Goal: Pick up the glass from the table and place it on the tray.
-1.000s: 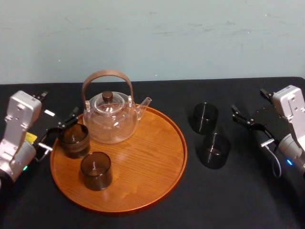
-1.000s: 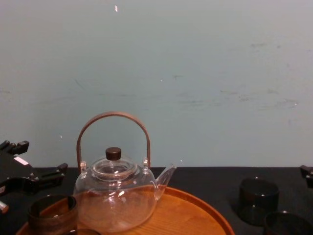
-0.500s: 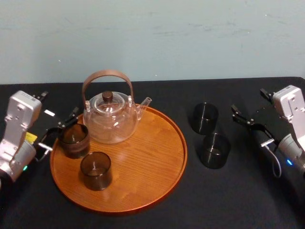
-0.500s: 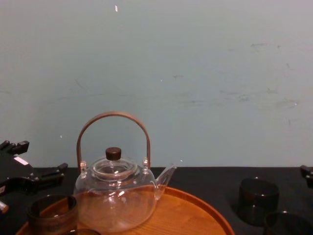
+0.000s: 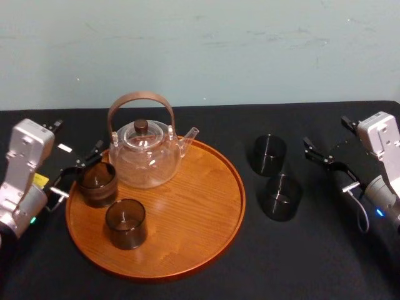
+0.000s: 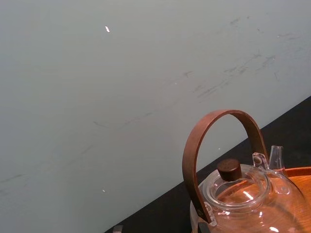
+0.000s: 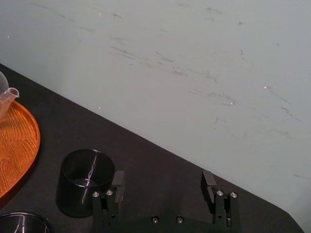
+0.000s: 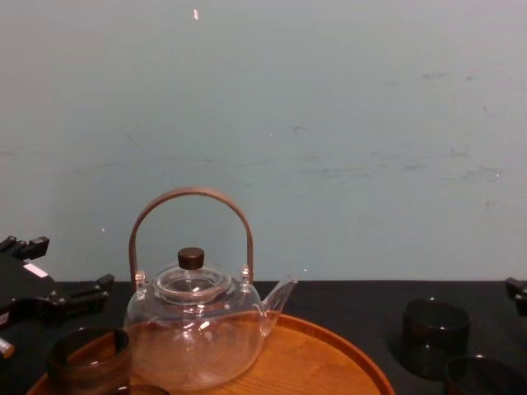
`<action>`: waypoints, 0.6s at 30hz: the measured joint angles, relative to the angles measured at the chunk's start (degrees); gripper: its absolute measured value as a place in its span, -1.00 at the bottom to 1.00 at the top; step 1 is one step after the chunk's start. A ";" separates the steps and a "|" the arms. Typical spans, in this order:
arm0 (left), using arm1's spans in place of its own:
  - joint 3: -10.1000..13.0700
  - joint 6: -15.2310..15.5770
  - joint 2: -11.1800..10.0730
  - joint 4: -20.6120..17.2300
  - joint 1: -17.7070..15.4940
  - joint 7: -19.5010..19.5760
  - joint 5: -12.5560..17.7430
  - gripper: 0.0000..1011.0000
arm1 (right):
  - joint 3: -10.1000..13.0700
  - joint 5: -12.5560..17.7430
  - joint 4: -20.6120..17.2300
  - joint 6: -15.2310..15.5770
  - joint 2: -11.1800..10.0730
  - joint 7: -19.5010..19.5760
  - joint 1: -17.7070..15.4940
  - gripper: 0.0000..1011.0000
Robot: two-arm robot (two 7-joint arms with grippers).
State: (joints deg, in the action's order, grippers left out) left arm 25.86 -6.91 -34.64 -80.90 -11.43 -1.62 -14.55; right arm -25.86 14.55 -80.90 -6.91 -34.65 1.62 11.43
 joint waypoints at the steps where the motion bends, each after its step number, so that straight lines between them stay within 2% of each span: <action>1: 0.00 0.00 0.00 0.00 0.00 0.00 0.00 0.98 | 0.00 0.00 0.00 0.00 0.00 0.00 0.00 0.98; 9: 0.00 0.00 0.00 0.00 0.00 0.00 0.00 0.98 | 0.07 0.05 0.05 -0.03 0.06 -0.32 0.01 0.98; 14: 0.00 0.00 0.00 0.00 0.00 0.00 0.00 0.98 | 0.57 1.08 -0.56 -0.31 0.00 -3.51 -0.27 0.98; 18: 0.00 0.00 0.00 0.00 0.00 0.00 0.00 0.98 | 1.34 1.99 -3.44 -0.67 -0.80 -5.77 -2.10 0.98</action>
State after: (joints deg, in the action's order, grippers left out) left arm 25.86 -6.91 -34.64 -80.90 -11.43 -1.62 -14.55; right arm -24.52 16.54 -84.34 -7.58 -35.45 -4.15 9.33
